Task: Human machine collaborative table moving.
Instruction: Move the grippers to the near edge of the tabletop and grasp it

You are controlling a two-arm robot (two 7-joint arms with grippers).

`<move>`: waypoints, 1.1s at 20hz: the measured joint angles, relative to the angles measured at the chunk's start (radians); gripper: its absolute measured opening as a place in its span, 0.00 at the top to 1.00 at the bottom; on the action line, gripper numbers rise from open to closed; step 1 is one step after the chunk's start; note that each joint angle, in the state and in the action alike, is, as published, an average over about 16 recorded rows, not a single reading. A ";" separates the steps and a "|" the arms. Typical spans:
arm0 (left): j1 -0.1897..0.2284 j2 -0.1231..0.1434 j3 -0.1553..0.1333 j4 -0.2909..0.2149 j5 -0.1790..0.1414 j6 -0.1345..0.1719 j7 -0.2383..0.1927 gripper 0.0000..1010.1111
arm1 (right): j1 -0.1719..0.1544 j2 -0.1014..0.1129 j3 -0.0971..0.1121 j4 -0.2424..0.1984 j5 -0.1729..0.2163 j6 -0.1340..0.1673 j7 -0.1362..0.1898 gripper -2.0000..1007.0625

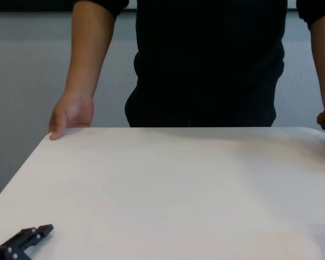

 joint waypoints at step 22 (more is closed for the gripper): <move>0.000 0.000 0.000 0.000 0.000 0.000 0.000 0.71 | 0.000 0.000 0.000 0.000 0.000 0.000 0.000 0.06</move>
